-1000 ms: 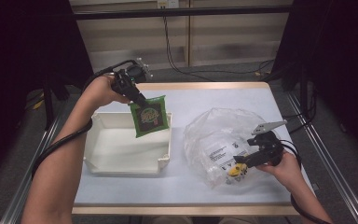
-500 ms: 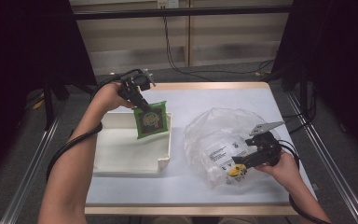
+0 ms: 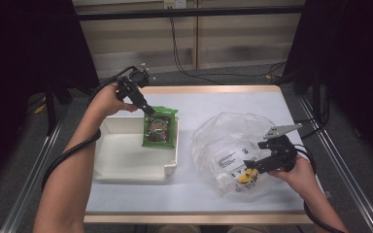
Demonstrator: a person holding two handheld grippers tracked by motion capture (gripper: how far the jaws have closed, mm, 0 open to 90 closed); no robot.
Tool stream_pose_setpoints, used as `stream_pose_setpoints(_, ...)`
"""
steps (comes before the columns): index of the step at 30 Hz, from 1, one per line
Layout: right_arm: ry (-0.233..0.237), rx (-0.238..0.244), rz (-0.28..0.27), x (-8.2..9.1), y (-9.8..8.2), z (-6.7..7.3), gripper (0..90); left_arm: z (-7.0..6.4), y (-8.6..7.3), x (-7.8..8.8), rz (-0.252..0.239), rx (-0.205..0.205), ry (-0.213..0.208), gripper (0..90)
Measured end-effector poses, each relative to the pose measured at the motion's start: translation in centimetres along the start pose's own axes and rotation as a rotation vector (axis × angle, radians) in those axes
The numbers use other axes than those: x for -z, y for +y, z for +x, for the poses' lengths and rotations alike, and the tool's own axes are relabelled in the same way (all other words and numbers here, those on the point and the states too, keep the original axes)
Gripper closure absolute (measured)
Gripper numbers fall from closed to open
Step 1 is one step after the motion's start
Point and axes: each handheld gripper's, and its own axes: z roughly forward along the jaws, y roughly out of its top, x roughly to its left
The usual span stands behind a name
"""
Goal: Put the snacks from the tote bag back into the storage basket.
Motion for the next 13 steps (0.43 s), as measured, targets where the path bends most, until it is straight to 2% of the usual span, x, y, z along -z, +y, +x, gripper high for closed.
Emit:
stream_pose_setpoints(2,0.0,0.003,-0.003,0.3,0.2,0.2,7.7,-0.3,-0.5,0.7,-0.01,-0.012,-0.004,15.0)
stream_pose_setpoints(4,-0.005,0.012,-0.001,0.4,0.4,0.5,7.7,-0.8,-0.9,1.2,-0.038,0.008,-0.004,14.5)
stream_pose_setpoints(6,-0.011,0.015,0.012,0.6,0.6,0.7,7.9,-1.1,-1.3,1.6,-0.034,0.005,-0.006,13.5)
stream_pose_setpoints(9,-0.013,0.026,-0.004,1.1,0.8,1.0,7.9,-1.8,-1.9,2.1,-0.073,0.029,-0.005,12.7)
stream_pose_setpoints(12,0.003,0.017,-0.026,1.8,1.2,1.2,8.3,-2.0,-2.3,2.7,-0.075,0.021,0.004,12.2)
stream_pose_setpoints(13,-0.001,0.015,-0.018,2.0,1.3,1.3,8.3,-2.0,-2.4,2.8,-0.067,0.01,0.002,12.0)
